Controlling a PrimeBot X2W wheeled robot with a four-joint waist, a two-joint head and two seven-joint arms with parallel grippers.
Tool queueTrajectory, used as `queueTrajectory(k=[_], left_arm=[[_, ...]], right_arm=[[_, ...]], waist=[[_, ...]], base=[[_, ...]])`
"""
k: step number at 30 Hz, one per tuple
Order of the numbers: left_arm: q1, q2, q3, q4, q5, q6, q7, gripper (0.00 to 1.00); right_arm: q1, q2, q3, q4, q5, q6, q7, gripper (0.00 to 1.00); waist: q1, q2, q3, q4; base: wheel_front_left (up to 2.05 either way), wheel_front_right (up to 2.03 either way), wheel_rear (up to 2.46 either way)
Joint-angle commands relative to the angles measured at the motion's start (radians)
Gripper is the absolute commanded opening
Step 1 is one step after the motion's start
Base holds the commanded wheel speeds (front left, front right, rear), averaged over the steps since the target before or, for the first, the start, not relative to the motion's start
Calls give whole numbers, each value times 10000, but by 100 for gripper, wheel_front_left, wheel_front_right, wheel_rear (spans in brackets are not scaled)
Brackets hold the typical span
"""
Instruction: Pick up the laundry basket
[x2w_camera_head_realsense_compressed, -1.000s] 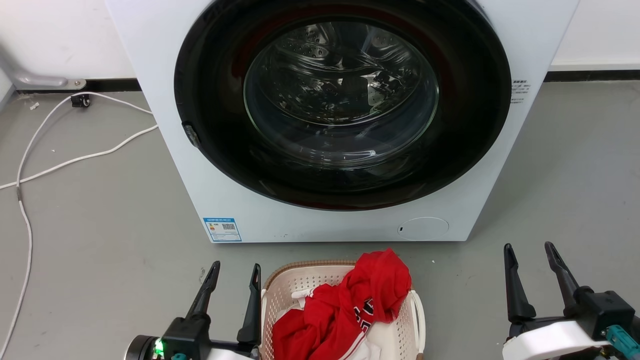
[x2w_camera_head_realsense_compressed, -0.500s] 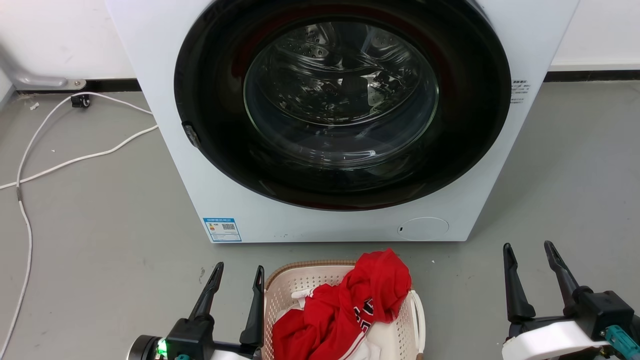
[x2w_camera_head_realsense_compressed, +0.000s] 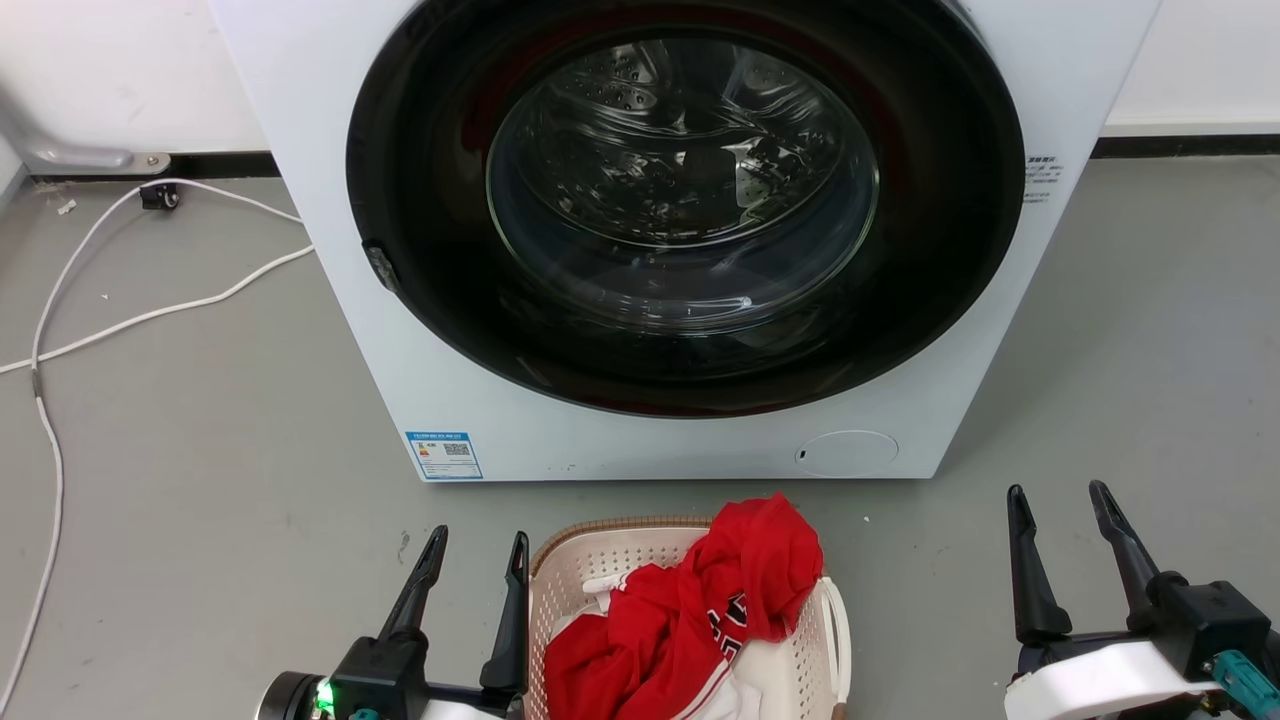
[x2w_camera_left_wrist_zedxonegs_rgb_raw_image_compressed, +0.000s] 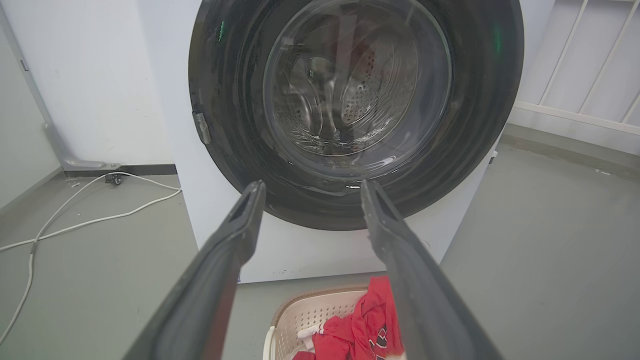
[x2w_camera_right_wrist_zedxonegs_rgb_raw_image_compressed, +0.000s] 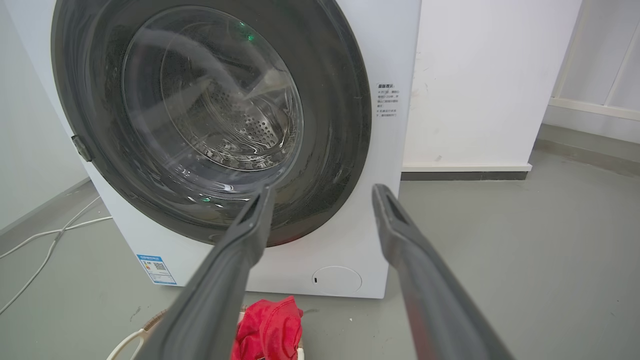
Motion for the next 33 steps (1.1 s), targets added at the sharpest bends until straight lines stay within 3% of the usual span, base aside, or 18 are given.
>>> queueTrajectory(k=[1,11,20,25,33], left_arm=[[-20,-5,-10,6,-7,50,-26,100],[-241,-5,56,141,19,49,-24,100],[-1373,-5,495,1198,198,-125,-23,100],[-2443,120,826,2510,247,-358,-23,100],[-5084,613,763,6174,252,-846,143,100]], right_arm=[[-18,-5,4,-44,27,-3,-24,100],[-281,-5,13,215,-95,-3,-22,100],[-1363,-3,-10,1164,-136,-3,396,100],[-2208,-3,37,1810,-127,-3,936,100],[-4160,-5,515,3887,122,-3,2162,100]], waist=[[0,-1,28,0],[0,-1,637,-40],[0,-1,2553,-122],[0,-1,3652,-159],[0,-1,5187,-198]], base=[[0,0,0],[0,0,0],[0,0,0],[0,0,0],[0,0,0]])
